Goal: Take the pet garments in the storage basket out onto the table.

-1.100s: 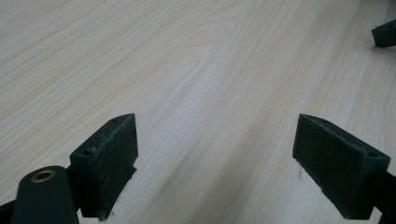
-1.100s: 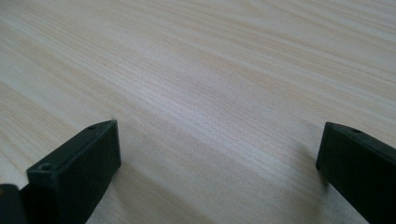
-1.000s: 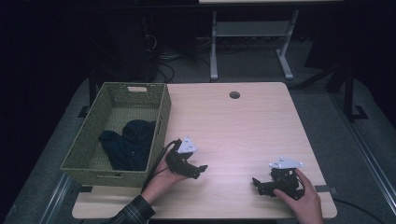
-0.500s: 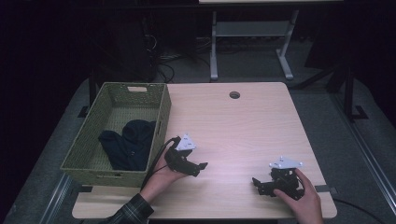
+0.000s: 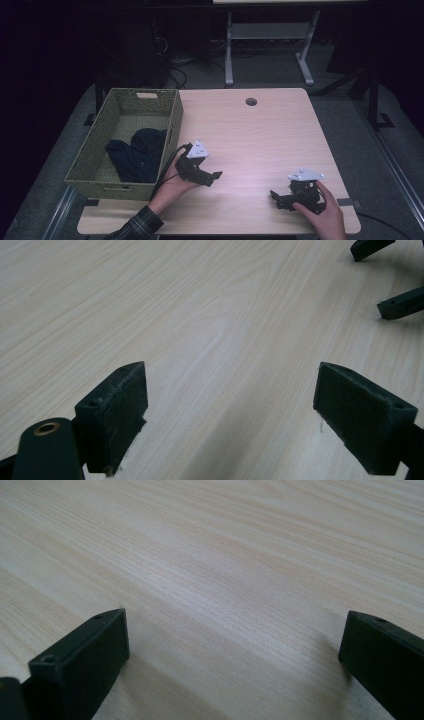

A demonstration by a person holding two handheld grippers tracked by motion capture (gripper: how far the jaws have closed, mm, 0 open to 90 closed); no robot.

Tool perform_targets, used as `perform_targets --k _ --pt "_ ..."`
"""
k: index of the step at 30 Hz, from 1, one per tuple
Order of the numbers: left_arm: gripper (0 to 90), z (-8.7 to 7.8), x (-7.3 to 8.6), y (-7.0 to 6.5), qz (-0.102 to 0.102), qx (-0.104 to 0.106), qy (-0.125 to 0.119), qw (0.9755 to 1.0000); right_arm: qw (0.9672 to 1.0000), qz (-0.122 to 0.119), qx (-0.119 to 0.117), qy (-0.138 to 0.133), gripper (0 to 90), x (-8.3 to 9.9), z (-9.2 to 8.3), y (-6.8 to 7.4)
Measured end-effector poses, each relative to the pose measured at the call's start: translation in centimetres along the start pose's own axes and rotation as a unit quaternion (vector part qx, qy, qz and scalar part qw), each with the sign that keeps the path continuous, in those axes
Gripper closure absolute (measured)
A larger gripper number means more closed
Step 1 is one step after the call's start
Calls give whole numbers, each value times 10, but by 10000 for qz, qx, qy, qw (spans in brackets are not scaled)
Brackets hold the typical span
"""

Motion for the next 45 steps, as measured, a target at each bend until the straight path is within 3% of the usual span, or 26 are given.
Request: perform_targets --k 21,45 --pt "137 -19 -20 5 -47 79 -330 9994 10000 3 0 0 0 0 0 0" --pt "137 -44 -38 29 -136 -80 -487 9987 10000 -3 -3 -1 0 0 0 0"
Point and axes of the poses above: each handheld gripper's, and its own axes: z roughly forward along the jaws, x roughly out of its underside, y roughly to its left, the point moved 1 cm from there along z, roughly forward along the jaws, and after that the axes turned 8 degrees about z, right-handed, at the moved point
